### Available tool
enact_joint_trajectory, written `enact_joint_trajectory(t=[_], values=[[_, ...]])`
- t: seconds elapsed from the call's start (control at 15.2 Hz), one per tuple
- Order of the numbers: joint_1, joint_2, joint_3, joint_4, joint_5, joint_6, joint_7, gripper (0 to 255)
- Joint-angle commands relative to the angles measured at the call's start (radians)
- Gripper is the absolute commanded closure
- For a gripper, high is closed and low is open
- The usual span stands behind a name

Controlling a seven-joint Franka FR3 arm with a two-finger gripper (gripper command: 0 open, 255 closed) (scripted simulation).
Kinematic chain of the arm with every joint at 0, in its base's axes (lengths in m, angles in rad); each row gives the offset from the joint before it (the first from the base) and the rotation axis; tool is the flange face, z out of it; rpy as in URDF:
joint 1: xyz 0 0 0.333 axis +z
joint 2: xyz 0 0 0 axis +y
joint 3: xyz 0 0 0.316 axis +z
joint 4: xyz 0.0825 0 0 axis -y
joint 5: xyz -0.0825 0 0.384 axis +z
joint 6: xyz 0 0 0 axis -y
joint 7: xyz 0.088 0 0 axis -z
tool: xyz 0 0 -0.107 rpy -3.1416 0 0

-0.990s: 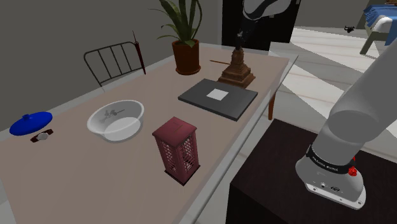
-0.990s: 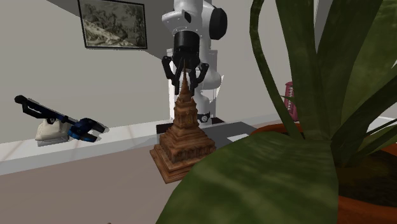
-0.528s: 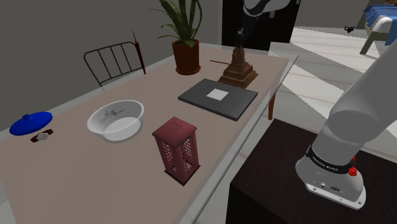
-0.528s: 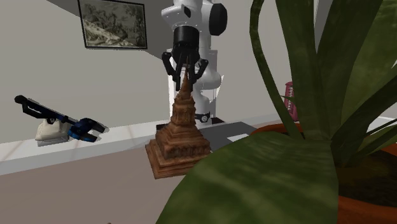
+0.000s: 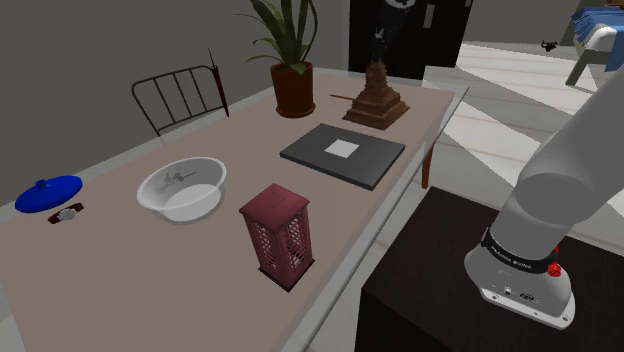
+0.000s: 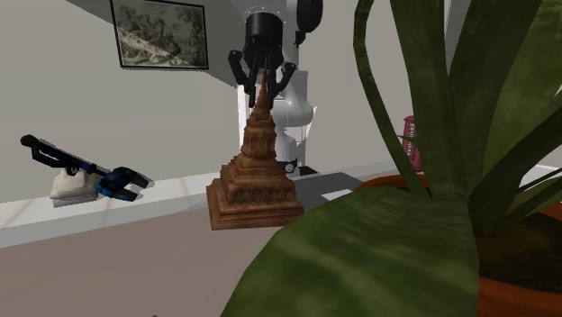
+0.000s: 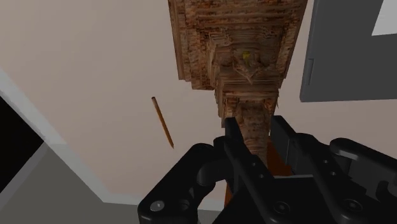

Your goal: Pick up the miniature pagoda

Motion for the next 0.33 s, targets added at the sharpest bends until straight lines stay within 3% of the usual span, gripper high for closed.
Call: enact_joint_trajectory(t=[0.0,0.26], values=[[0.001,-0.002,0.001,0.027,0.001,-0.025,-0.001,255],[0.001,-0.003,0.002,0.055,0.002,-0.054,-0.002,255]])
